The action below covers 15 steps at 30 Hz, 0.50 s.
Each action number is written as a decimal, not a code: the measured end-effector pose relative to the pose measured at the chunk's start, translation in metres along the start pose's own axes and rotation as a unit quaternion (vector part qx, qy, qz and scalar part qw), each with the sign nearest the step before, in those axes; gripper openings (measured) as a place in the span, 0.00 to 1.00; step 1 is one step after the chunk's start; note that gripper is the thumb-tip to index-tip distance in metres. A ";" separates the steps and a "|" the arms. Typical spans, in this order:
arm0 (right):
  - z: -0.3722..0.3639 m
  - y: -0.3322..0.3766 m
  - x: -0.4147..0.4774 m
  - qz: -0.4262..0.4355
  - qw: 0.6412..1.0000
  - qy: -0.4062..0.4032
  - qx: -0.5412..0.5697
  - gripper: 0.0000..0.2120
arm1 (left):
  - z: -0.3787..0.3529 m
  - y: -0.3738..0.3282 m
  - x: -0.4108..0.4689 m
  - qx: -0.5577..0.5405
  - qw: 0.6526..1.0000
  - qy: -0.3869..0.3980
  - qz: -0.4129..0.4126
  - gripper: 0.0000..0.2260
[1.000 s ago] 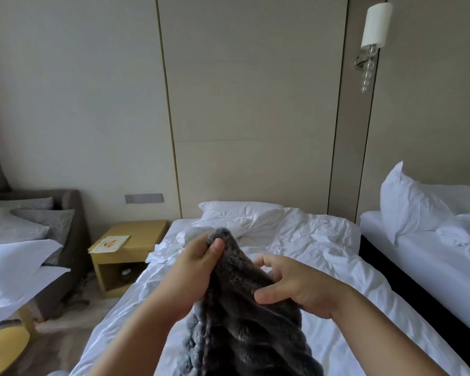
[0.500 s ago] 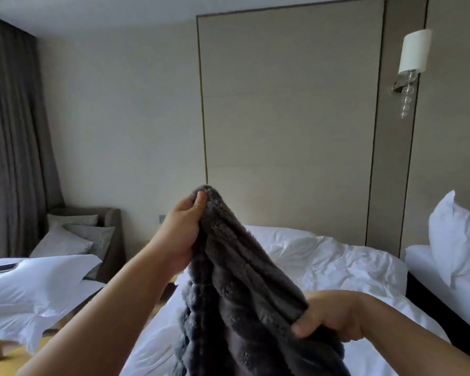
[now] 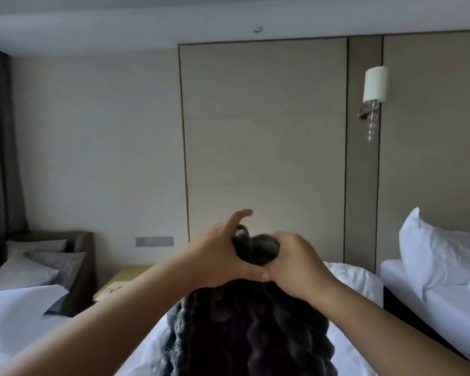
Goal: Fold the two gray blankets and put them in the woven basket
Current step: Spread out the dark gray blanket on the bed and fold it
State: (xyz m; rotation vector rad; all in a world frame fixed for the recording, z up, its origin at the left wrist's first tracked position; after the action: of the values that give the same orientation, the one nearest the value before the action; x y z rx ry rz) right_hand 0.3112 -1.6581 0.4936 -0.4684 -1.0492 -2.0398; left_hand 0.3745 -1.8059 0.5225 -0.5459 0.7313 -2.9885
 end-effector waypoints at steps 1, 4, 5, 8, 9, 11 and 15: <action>0.003 0.006 0.001 0.032 0.998 -0.021 -0.043 0.08 | -0.007 -0.004 0.002 0.031 0.999 0.020 -0.014 0.45; 0.014 0.009 -0.005 0.063 0.995 -0.037 -0.066 0.14 | -0.015 -0.004 0.007 0.043 0.997 0.042 -0.051 0.16; 0.017 0.005 -0.009 0.051 0.998 -0.003 -0.040 0.13 | -0.016 -0.003 0.008 0.075 0.995 0.022 -0.067 0.09; 0.014 -0.021 -0.024 -0.054 0.973 0.206 0.091 0.08 | -0.013 -0.001 0.009 0.159 0.976 -0.074 -0.131 0.07; 0.011 -0.032 -0.032 -0.096 0.947 0.272 0.141 0.11 | -0.013 0.000 0.011 0.165 0.970 -0.093 -0.154 0.11; 0.003 -0.055 -0.050 -0.166 0.894 0.351 0.222 0.14 | -0.014 0.004 0.016 0.172 0.962 -0.120 -0.173 0.17; -0.018 -0.108 -0.089 -0.283 0.802 0.460 0.253 0.17 | -0.019 0.018 0.028 0.186 0.957 -0.154 -0.162 0.18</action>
State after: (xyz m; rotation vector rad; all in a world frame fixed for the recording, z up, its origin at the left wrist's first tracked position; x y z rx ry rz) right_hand 0.2842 -1.5920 0.3720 1.1479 -1.0690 -1.9290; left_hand 0.3409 -1.8157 0.5077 -1.1626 0.0549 -3.0870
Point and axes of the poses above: each hand's wrist, its own x-axis towards the middle knuckle, its own z-axis out of the back of the hand, y = z × x, the point moved 2 cm from there along x, towards the middle knuckle, and after that the axes turned 5 degrees about z, right-handed, at the moved point
